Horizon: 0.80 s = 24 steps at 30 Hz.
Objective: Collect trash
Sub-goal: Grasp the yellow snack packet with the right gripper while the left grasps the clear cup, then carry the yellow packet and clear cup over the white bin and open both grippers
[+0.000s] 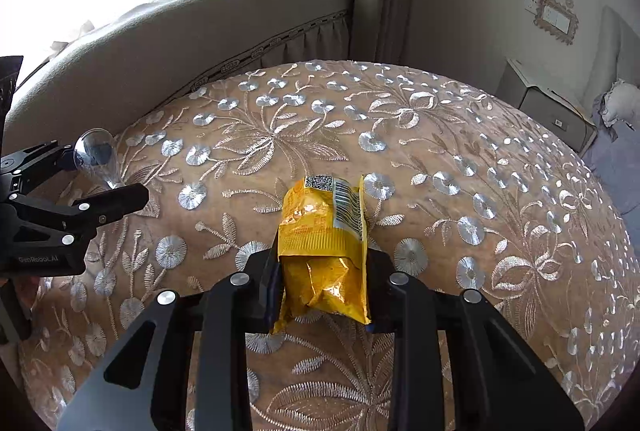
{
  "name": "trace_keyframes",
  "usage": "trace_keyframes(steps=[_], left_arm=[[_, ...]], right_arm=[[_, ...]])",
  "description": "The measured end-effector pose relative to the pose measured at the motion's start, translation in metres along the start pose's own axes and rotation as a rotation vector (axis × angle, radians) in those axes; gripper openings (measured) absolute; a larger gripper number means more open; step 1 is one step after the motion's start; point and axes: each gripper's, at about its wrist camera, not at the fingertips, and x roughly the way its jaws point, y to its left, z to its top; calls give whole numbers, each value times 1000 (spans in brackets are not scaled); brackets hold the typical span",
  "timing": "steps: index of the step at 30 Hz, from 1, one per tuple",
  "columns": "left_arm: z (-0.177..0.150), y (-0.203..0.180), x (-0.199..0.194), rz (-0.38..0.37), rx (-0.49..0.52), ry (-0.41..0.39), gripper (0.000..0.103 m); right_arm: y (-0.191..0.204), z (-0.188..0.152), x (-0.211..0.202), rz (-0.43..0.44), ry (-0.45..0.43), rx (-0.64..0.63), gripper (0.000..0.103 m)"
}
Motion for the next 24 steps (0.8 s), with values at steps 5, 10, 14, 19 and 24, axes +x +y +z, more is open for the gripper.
trace_keyframes(steps=[5,10,14,19,24], left_arm=[[-5,-15,-41,-11,21,-66,80],[-11,-43,-85,-68,65,-138,80],[-19,-70,-112,-98,108,-175,80],[-33,-113,-142,-163,175,-205,80],[-51,-165,-156,-236,248,-206,80]], right_arm=[[5,-4,-45,-14,-75,-2,31],[11,-18,-100,-43,-147,-7,31],[14,-39,-143,-79,-185,-9,31],[13,-71,-193,-135,-215,2,31],[6,-103,-232,-196,-227,41,31]])
